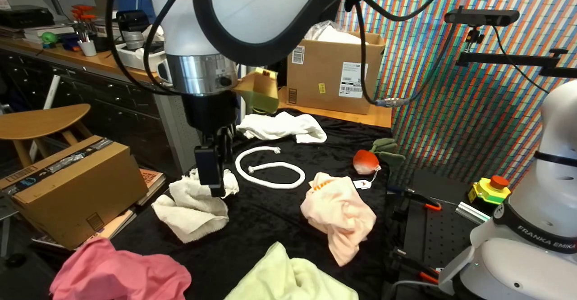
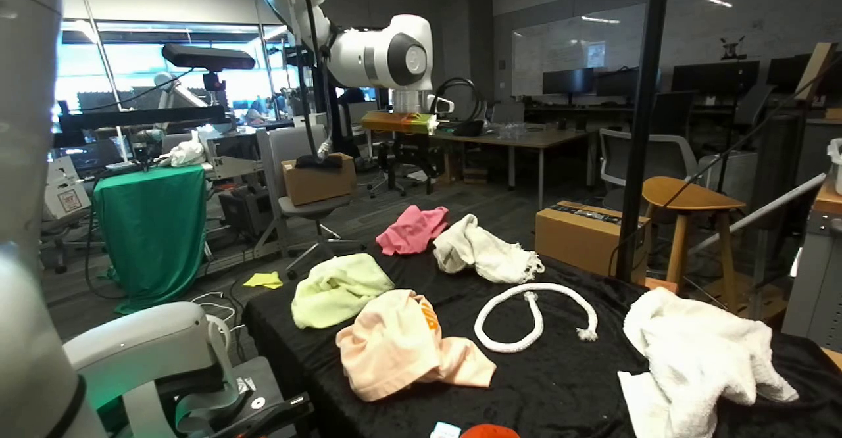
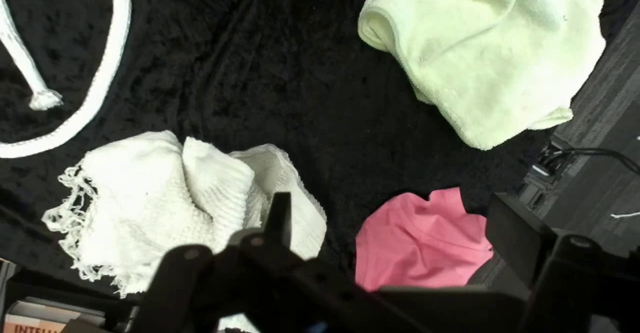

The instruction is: Pile the things on the table on the rope

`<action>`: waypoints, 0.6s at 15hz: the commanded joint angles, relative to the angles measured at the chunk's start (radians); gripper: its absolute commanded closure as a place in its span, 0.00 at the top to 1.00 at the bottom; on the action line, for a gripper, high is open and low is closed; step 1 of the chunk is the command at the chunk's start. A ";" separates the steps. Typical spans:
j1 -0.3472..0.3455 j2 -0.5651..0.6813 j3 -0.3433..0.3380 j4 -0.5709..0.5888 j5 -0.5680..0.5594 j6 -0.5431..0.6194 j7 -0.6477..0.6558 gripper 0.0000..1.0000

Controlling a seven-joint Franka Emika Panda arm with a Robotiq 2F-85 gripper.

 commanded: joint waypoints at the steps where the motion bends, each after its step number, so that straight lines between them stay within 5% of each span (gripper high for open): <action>1: 0.029 0.097 0.011 0.145 -0.036 -0.080 -0.047 1.00; 9: 0.101 0.236 0.016 0.316 -0.077 -0.138 -0.097 1.00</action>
